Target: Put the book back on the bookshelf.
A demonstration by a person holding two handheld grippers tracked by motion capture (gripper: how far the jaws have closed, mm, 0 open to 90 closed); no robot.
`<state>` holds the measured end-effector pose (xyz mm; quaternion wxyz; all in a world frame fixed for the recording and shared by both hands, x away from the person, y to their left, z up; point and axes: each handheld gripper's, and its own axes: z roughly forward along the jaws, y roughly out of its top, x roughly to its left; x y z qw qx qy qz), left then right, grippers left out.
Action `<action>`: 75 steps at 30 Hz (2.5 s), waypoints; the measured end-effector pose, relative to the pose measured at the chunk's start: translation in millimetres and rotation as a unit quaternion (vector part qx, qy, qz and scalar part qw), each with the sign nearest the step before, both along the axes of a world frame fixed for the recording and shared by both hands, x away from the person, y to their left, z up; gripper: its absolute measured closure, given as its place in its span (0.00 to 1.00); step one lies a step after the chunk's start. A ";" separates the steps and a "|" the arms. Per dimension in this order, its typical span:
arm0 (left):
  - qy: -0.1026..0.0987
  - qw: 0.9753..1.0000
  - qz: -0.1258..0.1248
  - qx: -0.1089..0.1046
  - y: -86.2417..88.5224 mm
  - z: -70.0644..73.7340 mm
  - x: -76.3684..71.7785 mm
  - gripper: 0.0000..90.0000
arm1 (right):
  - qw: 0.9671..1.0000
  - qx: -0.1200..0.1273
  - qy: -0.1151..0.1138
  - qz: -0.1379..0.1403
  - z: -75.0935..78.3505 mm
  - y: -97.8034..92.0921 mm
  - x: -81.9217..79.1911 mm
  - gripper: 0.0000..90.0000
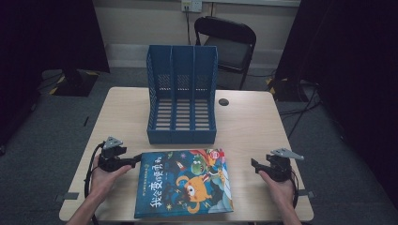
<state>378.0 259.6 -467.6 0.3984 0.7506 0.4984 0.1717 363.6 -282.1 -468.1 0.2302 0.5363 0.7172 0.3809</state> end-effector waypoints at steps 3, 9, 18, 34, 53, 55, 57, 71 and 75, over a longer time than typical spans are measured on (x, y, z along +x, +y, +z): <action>0.006 1.000 -0.001 -0.008 1.1 -0.5 1.1 0.28 | 1.000 0.004 0.005 -0.003 -1.0 -1.9 2.4 0.34; 0.009 1.000 -0.004 -0.017 -0.3 -1.1 2.3 0.30 | 1.000 0.008 0.009 0.007 -1.9 -0.7 3.4 0.35; 0.012 0.999 -0.032 -0.022 -11.6 6.1 -1.0 0.40 | 0.999 0.013 0.004 0.052 0.2 8.6 4.5 0.40; 0.016 0.996 -0.078 -0.029 -31.0 14.1 -23.2 0.46 | 0.983 0.014 -0.021 0.182 25.8 68.7 -1.3 0.49; 0.008 0.997 -0.072 -0.017 -30.2 0.4 -17.5 0.48 | 0.977 0.003 0.007 0.215 9.2 105.3 10.8 0.43; 0.006 0.997 -0.073 -0.017 -30.5 0.2 -17.3 0.48 | 0.977 0.004 0.008 0.214 9.3 105.1 10.7 0.43; 0.003 0.997 -0.072 -0.017 -31.7 -0.2 -15.7 0.49 | 0.977 0.005 0.011 0.214 9.3 104.1 10.3 0.43; -0.003 0.996 -0.083 -0.017 -39.1 -0.7 -3.9 0.52 | 0.974 0.009 0.023 0.225 13.5 90.8 -3.9 0.48; -0.013 0.996 -0.089 -0.019 -47.6 -1.3 -1.1 0.53 | 0.976 0.014 0.002 0.216 18.4 89.6 -0.6 0.46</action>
